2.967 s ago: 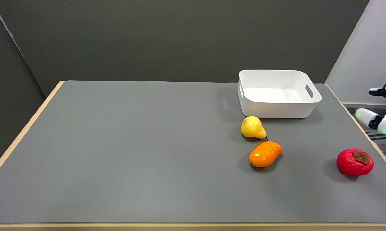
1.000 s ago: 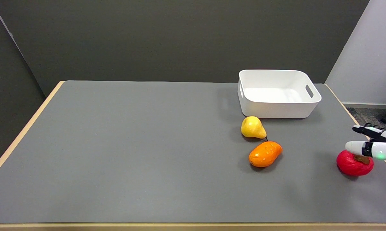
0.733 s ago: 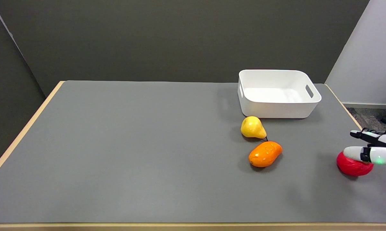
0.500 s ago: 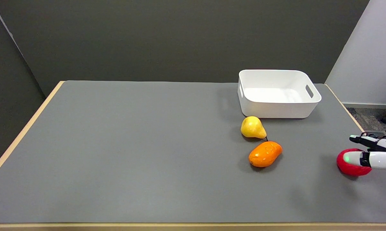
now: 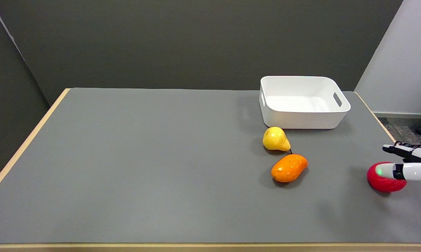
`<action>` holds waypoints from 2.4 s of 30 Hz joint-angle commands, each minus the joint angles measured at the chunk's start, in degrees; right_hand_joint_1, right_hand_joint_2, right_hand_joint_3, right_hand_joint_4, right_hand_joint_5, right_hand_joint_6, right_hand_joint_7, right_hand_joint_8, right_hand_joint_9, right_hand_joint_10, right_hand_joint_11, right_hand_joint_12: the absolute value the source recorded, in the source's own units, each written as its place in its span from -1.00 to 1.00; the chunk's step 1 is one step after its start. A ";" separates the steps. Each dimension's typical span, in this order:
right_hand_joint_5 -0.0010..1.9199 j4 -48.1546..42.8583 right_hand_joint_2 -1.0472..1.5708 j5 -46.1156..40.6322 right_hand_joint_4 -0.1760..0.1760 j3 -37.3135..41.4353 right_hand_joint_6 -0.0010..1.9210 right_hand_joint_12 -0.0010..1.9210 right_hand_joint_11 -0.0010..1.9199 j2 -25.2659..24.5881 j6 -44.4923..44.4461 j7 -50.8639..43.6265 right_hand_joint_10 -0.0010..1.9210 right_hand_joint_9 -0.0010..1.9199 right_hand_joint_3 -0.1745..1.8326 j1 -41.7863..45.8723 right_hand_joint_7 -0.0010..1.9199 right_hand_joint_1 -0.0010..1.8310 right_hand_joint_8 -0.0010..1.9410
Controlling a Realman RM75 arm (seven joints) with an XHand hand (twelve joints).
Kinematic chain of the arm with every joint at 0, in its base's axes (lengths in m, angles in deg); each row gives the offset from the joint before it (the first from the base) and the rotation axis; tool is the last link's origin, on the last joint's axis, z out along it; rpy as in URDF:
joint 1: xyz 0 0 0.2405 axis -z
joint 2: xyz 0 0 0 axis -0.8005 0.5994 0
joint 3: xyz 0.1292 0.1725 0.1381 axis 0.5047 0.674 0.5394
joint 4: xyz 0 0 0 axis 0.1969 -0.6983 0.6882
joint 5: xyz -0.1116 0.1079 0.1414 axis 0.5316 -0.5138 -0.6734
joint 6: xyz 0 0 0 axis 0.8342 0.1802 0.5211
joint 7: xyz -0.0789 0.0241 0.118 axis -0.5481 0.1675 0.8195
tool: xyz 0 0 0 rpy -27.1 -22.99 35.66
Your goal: Pick up tomato.
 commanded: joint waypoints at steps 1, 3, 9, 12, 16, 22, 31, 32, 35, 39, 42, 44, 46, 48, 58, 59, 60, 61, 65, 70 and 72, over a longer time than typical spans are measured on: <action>-1.00 2.36 0.19 3.78 -0.15 -3.59 -0.92 -0.45 -1.00 1.93 1.12 -0.04 -1.00 -1.00 0.03 -2.56 -1.00 -0.74 -1.00; -1.00 2.36 0.19 5.77 -0.15 -3.93 -0.92 -0.45 -1.00 1.42 1.19 -0.04 -1.00 -1.00 0.03 -2.56 -1.00 -0.74 -1.00; -1.00 0.92 0.20 12.41 -0.16 -4.81 -0.92 -0.45 -1.00 0.48 1.19 -0.04 -1.00 -1.00 0.03 -2.64 -1.00 -0.66 -1.00; -1.00 -0.37 0.21 15.23 -0.17 -5.17 -0.92 -0.45 -1.00 0.17 1.19 -0.04 -1.00 -1.00 0.04 -2.56 -1.00 -0.61 -1.00; -1.00 -0.35 0.21 15.72 -0.19 -5.11 -0.92 -0.44 -1.00 -0.12 1.11 0.12 -1.00 -1.00 0.04 -2.83 -1.00 -0.58 -1.00; -1.00 -0.35 0.24 15.78 -0.20 -5.17 -0.95 -0.45 -1.00 0.40 0.87 0.12 -1.00 -1.00 -0.11 -3.69 -1.00 -0.59 -1.00; -1.00 -0.35 0.24 15.78 -0.22 -5.15 -0.96 -0.43 -1.00 1.34 0.62 0.12 -1.00 -1.00 -0.10 -4.47 -1.00 -0.61 -1.00; -1.00 -0.35 0.24 15.78 -0.22 -5.09 -0.96 -0.43 -1.00 1.41 0.55 0.12 -1.00 -1.00 -0.10 -4.49 -1.00 -0.61 -1.00; -1.00 -0.35 0.21 15.80 -0.25 -5.17 -0.92 -0.40 -1.00 1.56 -0.04 0.00 -1.00 -1.00 0.02 -4.55 -1.00 -0.56 -1.00; -0.97 -0.43 0.24 16.02 -0.30 -5.41 -0.86 -0.30 -1.00 1.56 -1.26 -0.36 -1.00 -1.00 0.06 -4.56 -1.00 -0.41 -1.00; -0.96 -0.43 0.27 16.10 -0.35 -5.41 -0.76 -0.20 -1.00 1.56 -1.52 -0.36 -0.99 -1.00 0.10 -4.58 -1.00 -0.31 -0.99; -0.96 -0.43 0.28 16.18 -0.33 -5.43 -0.66 -0.13 -1.00 1.58 -1.52 -0.36 -0.95 -1.00 0.13 -4.72 -1.00 -0.26 -0.91; -0.96 -0.43 0.27 16.20 -0.36 -5.68 -0.63 -0.07 -1.00 1.65 -1.52 -0.36 -0.87 -1.00 0.12 -4.82 -1.00 -0.26 -0.90; -0.95 -0.43 0.28 16.26 -0.36 -6.00 -0.58 0.00 -1.00 1.81 -1.52 -0.36 -0.78 -1.00 0.14 -5.05 -0.97 -0.20 -0.86; -0.93 -0.27 0.29 16.28 -0.38 -8.10 -0.55 0.05 -1.00 3.12 -1.52 -0.36 -0.68 -1.00 0.16 -6.48 -0.96 -0.19 -0.81; -0.93 -0.27 0.29 16.36 -0.38 -8.48 -0.55 0.05 -1.00 3.36 -1.52 -0.36 -0.68 -1.00 0.16 -6.60 -0.96 -0.19 -0.81; -0.93 -0.27 0.29 16.45 -0.37 -8.89 -0.54 0.05 -1.00 3.48 -1.52 -0.36 -0.68 -1.00 0.16 -6.78 -0.96 -0.20 -0.81; -0.93 -0.27 0.28 16.59 -0.37 -9.07 -0.54 0.05 -1.00 3.50 -1.52 -0.33 -0.68 -1.00 0.16 -6.82 -0.96 -0.20 -0.81; -0.93 -0.29 0.28 17.40 -0.35 -9.56 -0.54 0.05 -1.00 3.64 -1.52 0.04 -0.68 -1.00 0.15 -7.02 -0.96 -0.22 -0.81; -0.91 -0.35 0.28 17.48 -0.35 -9.58 -0.54 0.07 -1.00 3.37 -1.52 0.12 -0.57 -1.00 0.16 -6.94 -0.94 -0.22 -0.76; -0.89 -0.35 0.30 17.56 -0.39 -9.74 -0.53 0.09 -1.00 3.14 -1.52 0.02 -0.47 -0.98 0.17 -6.85 -0.92 -0.21 -0.70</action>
